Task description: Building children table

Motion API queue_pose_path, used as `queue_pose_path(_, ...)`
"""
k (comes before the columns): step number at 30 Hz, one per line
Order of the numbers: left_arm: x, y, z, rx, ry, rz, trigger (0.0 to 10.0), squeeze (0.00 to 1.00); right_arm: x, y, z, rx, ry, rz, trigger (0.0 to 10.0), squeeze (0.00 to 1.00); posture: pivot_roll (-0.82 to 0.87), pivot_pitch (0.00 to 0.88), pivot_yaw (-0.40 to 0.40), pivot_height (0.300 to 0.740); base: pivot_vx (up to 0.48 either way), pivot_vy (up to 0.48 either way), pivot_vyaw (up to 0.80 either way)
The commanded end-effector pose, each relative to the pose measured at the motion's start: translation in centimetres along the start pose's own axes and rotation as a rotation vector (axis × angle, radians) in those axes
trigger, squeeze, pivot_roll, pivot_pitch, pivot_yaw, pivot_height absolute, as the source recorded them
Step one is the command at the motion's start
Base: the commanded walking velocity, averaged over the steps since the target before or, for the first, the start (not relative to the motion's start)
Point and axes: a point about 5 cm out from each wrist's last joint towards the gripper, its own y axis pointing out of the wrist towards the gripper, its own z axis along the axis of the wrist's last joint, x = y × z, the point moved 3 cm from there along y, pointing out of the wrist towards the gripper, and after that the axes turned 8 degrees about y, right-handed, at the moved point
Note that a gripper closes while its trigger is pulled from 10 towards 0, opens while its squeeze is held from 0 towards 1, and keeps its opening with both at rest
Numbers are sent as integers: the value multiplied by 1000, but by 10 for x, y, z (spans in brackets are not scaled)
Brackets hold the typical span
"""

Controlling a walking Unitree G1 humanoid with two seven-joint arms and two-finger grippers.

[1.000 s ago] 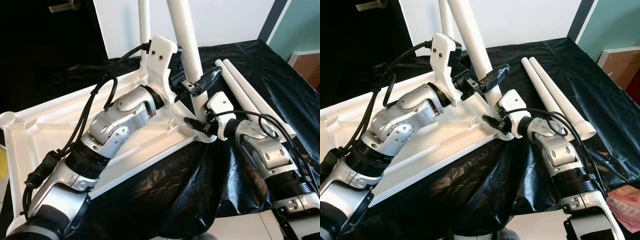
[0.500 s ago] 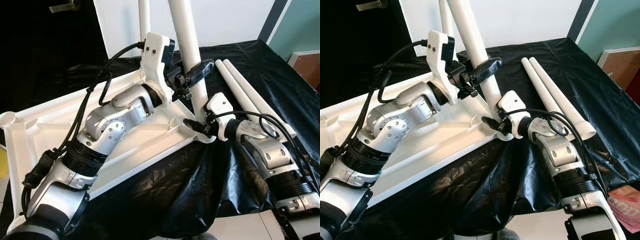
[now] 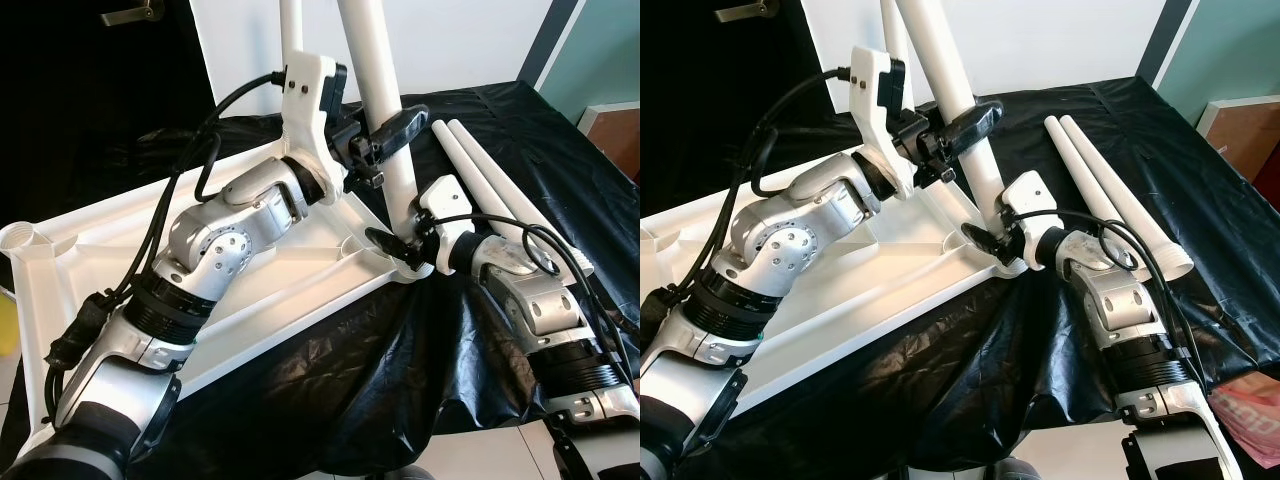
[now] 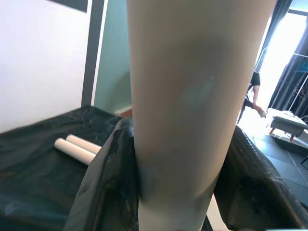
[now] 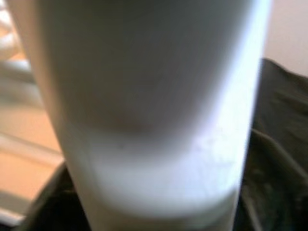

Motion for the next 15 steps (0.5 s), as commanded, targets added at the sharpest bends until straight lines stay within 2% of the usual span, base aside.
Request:
queue_pose_path(1, 45, -2, 24, 135, 21, -484, 10000, 0, -1, 3, 4, 25, 9, -15, 10000, 1000, -24, 75, 20, 740, 0, 0, 0)
queue_pose_path(6, 38, 3, 25, 119, 23, -371, 10000, 0, -2, 6, 7, 61, 3, -81, 10000, 1000, -21, 75, 19, 740, 0, 0, 0)
queue_pose_path(7, 37, 5, 25, 113, 25, -347, 10000, 0, -3, 8, 7, 68, 0, -104, 10000, 690, -21, 75, 19, 740, 0, 0, 0)
queue_pose_path(8, 36, 7, 25, 110, 32, -325, 10000, 0, -4, 10, 7, 76, -6, -132, 10000, 0, -20, 75, 19, 740, 0, 0, 0)
queue_pose_path(12, 35, 17, 27, 114, 55, -259, 10000, 0, -11, 16, 8, 94, -16, -188, 10000, 0, -18, 76, 21, 740, 0, 0, 0)
queue_pose_path(15, 35, 18, 27, 114, 60, -252, 10000, 0, -12, 17, 8, 97, -20, -198, 10000, 0, -18, 76, 21, 740, 0, 0, 0)
